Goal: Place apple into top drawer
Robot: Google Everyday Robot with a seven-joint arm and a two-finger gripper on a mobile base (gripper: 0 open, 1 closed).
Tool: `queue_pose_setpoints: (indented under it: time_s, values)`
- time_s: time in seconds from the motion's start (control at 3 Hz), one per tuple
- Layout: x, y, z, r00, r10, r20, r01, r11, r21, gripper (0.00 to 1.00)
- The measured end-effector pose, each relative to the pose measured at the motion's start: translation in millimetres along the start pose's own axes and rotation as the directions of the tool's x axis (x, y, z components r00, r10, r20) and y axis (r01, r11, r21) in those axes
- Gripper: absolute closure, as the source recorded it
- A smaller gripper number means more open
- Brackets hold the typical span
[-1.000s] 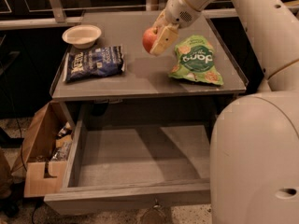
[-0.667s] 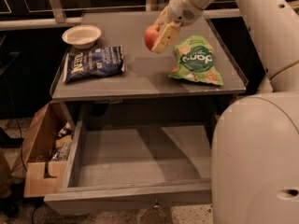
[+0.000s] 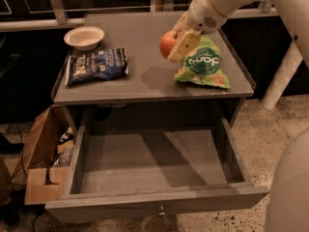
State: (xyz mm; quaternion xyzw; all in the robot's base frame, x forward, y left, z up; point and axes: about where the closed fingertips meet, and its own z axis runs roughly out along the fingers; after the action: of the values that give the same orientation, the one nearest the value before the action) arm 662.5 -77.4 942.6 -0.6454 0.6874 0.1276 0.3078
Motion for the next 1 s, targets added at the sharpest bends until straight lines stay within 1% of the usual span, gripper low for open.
queue_pose_setpoints:
  time_s: [0.33, 0.67, 1.0]
  values:
    - [19.5, 29.6, 6.9, 0.999, 0.052, 0.004, -0.052, 0.9984, -0.022, 1.00]
    - [34.1, 59.0, 9.4, 0.995, 0.102, 0.021, -0.101, 0.9939, -0.043, 1.00]
    - [39.6, 63.6, 13.4, 0.994, 0.110, 0.014, -0.109, 0.9925, -0.054, 1.00]
